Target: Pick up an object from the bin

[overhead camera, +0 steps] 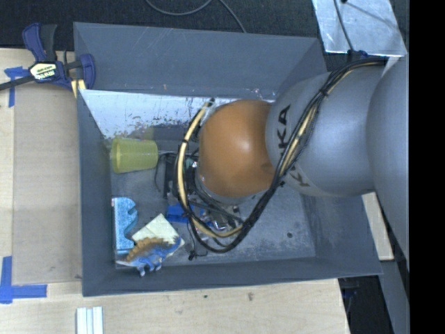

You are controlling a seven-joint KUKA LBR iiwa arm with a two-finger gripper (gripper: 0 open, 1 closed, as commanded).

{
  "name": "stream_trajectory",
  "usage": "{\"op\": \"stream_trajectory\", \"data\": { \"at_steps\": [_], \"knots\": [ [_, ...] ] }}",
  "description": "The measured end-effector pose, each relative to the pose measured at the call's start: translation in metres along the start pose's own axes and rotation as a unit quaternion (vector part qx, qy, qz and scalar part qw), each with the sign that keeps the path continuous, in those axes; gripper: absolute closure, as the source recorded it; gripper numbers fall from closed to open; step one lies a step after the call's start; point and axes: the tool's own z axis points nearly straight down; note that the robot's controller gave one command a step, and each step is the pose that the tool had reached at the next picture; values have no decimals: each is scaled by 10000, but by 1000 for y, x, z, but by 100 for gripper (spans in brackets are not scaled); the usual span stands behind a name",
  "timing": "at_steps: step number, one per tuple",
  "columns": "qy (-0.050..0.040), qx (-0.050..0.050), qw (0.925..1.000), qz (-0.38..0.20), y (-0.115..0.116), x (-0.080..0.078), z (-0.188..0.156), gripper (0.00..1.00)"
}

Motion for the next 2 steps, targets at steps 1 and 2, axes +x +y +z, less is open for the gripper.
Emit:
{"op": "stream_trajectory", "data": {
  "at_steps": [1, 2],
  "knots": [
    [-63, -3, 9995, -300, 9, -4, 39, 0],
    [5, 1, 9862, -1655, 5, 1, 75, 100]
  ]
}}
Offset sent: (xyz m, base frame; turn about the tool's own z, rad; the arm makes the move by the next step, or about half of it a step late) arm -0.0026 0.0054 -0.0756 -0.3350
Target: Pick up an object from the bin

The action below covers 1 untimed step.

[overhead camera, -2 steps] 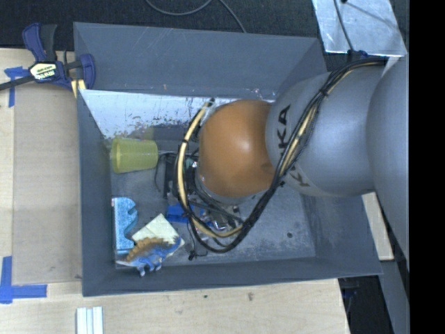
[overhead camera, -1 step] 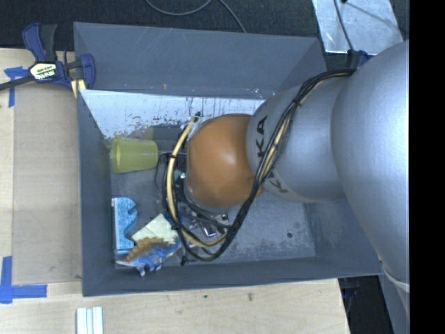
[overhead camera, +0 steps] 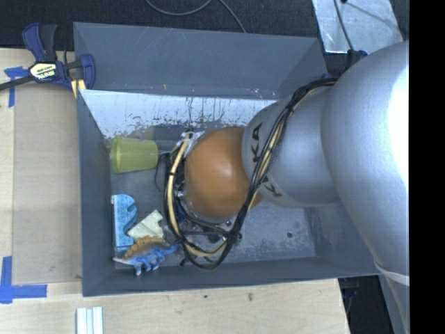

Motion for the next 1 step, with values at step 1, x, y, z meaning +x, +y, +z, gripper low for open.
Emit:
{"op": "stream_trajectory", "data": {
  "at_steps": [1],
  "knots": [
    [1, 0, 10000, 0, 0, 0, 0, 100]
  ]
}}
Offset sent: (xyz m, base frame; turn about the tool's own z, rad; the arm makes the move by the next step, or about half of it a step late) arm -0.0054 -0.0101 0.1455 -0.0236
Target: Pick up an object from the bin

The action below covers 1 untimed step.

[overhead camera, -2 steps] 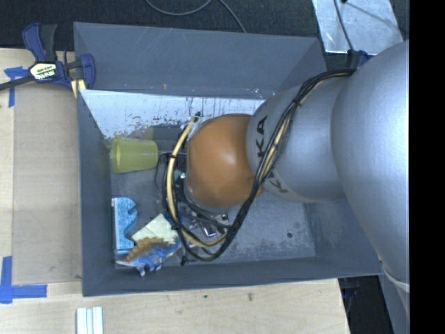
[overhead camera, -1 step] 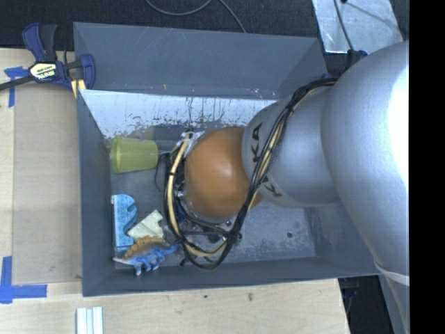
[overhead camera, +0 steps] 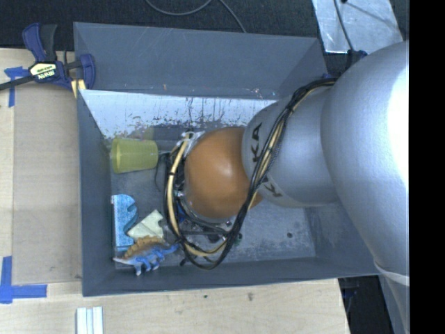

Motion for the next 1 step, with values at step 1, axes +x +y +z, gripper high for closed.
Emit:
{"op": "stream_trajectory", "data": {
  "at_steps": [1],
  "knots": [
    [25, -9, 10000, -42, -1, 5, -45, 100]
  ]
}}
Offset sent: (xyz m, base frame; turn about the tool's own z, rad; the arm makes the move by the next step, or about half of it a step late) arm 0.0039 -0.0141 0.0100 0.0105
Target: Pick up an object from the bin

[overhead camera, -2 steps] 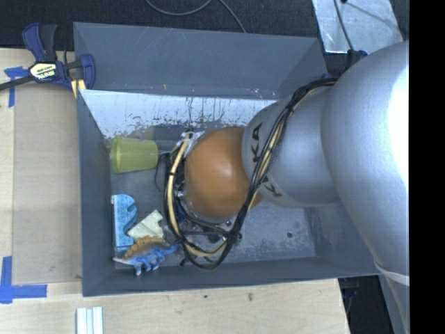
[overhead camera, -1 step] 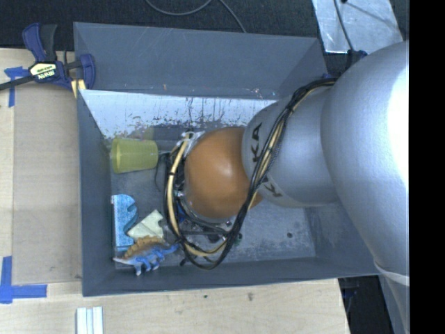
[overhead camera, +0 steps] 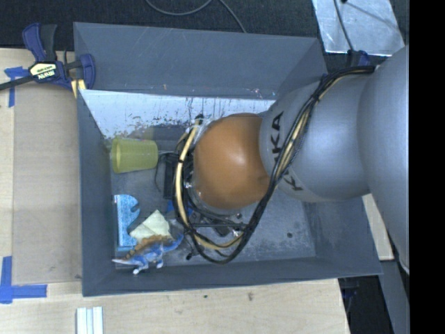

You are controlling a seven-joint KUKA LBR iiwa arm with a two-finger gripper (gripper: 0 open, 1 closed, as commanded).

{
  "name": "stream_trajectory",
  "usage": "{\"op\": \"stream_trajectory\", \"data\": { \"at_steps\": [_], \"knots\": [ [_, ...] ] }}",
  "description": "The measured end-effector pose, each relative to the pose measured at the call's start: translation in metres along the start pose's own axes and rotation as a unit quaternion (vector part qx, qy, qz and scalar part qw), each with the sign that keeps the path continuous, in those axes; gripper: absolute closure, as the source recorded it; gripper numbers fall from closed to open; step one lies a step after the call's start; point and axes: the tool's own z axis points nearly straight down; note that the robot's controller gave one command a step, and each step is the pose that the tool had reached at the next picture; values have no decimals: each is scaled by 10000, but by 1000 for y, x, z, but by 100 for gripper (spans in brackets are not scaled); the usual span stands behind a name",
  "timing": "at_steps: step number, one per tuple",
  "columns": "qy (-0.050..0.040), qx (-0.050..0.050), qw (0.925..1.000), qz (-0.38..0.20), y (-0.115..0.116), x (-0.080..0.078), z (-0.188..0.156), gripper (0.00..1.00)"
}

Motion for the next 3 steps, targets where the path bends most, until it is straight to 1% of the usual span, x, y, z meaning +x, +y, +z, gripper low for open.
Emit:
{"op": "stream_trajectory", "data": {
  "at_steps": [1, 2, 3],
  "knots": [
    [-83, 23, 10000, 37, -6, -4, -23, 100],
    [17, -8, 10000, -1, 1, -4, -46, 100],
    [-45, 9, 10000, 78, 5, -6, -122, 100]
  ]
}}
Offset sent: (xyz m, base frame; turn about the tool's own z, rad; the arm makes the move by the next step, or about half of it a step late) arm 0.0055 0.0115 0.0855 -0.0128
